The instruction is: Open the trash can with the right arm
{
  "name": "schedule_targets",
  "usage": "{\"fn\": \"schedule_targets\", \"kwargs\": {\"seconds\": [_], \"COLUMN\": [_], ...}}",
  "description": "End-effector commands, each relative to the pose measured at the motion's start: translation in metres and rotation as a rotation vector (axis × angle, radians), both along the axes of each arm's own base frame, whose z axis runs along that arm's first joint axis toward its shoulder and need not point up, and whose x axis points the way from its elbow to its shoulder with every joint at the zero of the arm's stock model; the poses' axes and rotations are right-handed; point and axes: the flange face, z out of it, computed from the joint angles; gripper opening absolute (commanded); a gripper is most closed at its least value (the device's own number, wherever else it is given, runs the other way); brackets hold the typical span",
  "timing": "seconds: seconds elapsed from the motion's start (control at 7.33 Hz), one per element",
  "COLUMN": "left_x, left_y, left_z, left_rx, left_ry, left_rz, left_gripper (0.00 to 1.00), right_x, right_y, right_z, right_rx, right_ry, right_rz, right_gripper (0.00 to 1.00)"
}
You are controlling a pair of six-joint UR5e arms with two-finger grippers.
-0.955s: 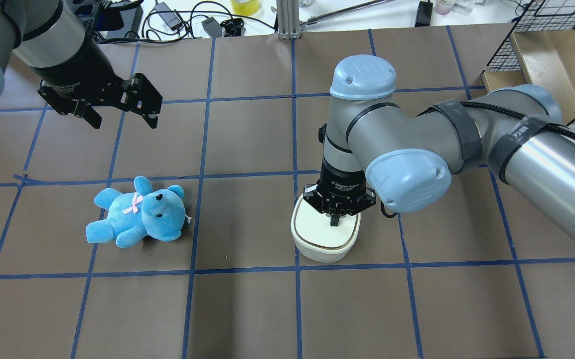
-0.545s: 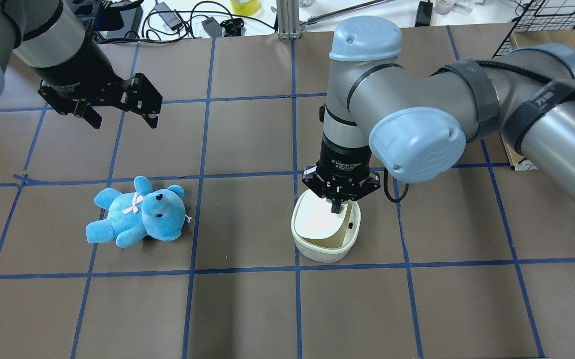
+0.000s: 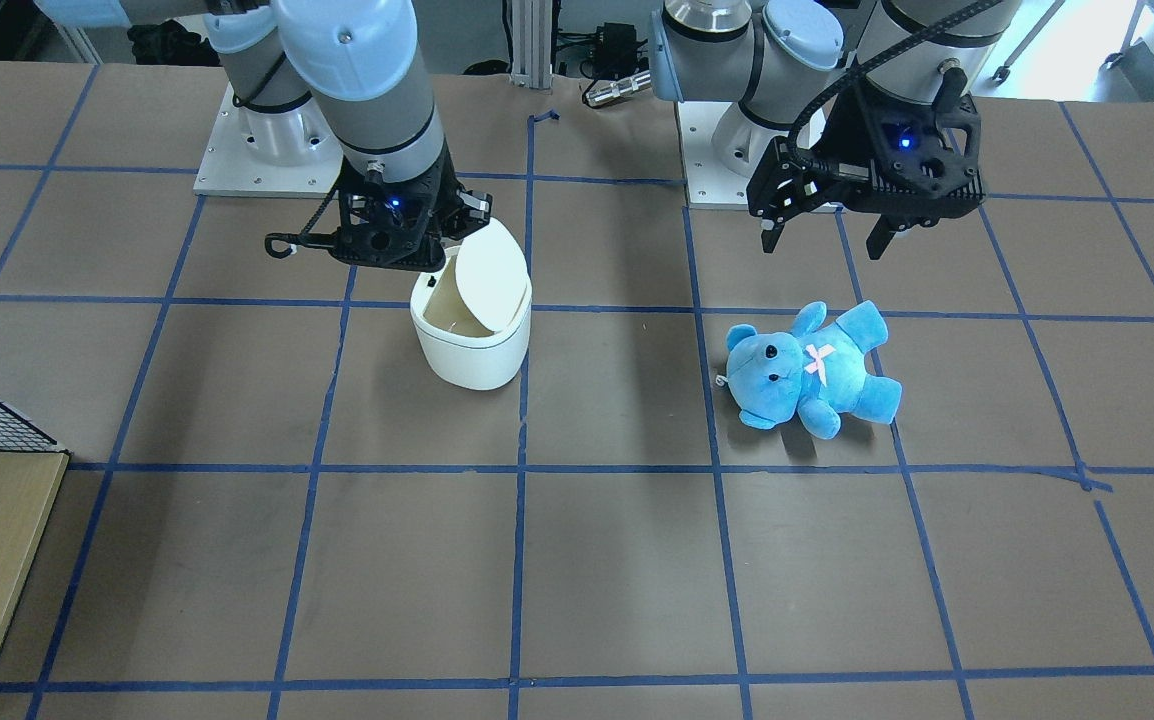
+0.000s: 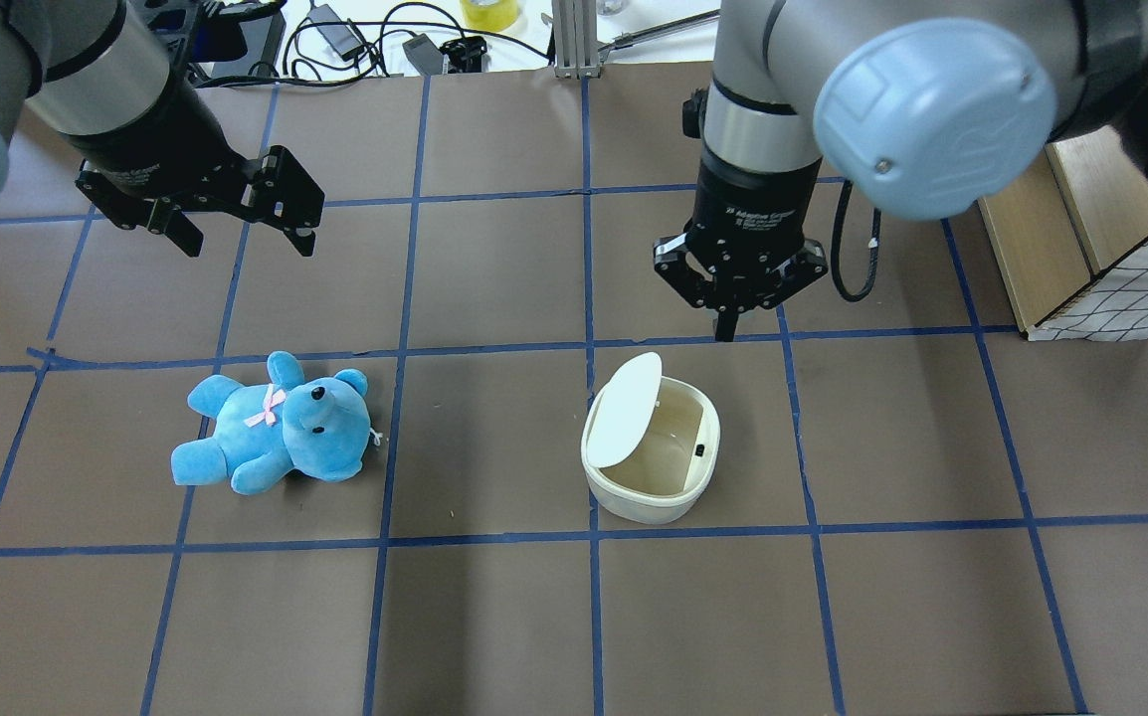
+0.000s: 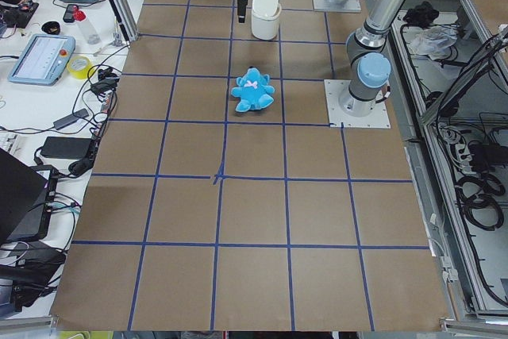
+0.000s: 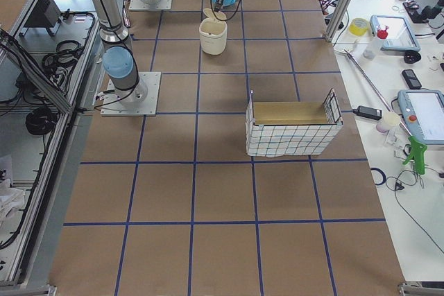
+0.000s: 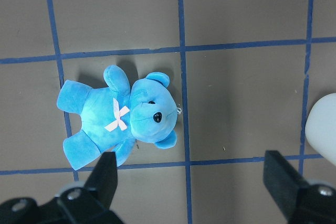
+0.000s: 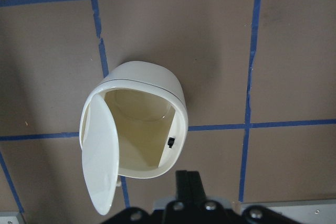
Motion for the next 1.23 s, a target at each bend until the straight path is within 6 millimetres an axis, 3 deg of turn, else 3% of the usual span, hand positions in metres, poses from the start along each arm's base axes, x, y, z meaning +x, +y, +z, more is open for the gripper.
{"fn": "schedule_targets", "kwargs": {"seconds": [0.0, 0.41, 0.55, 0.68, 0.82, 1.09], "left_x": [0.000, 0.000, 0.000, 0.000, 0.000, 0.000], "left_y": [0.000, 0.000, 0.000, 0.000, 0.000, 0.000], "left_z": [0.000, 0.000, 0.000, 0.000, 0.000, 0.000], "left_rx": [0.000, 0.000, 0.000, 0.000, 0.000, 0.000], "left_ry": [0.000, 0.000, 0.000, 0.000, 0.000, 0.000], "left_rz": [0.000, 0.000, 0.000, 0.000, 0.000, 0.000], "left_gripper": [1.00, 1.00, 1.00, 1.00, 1.00, 1.00], "right_x": [-0.046, -0.086, -0.092, -0.096, -0.098, -0.102], "right_y": [-0.019, -0.034, -0.036, -0.038, -0.040, -0.043], "right_z": [0.020, 0.025, 0.026, 0.028, 0.034, 0.046], "right_rx": [-0.025, -0.039, -0.047, -0.053, -0.065, -0.093], "right_ry": [0.023, -0.002, -0.005, -0.012, -0.012, 0.014], "right_rz": [0.115, 0.176, 0.191, 0.202, 0.204, 0.205], "right_gripper": [0.05, 0.26, 0.44, 0.78, 1.00, 1.00]}}
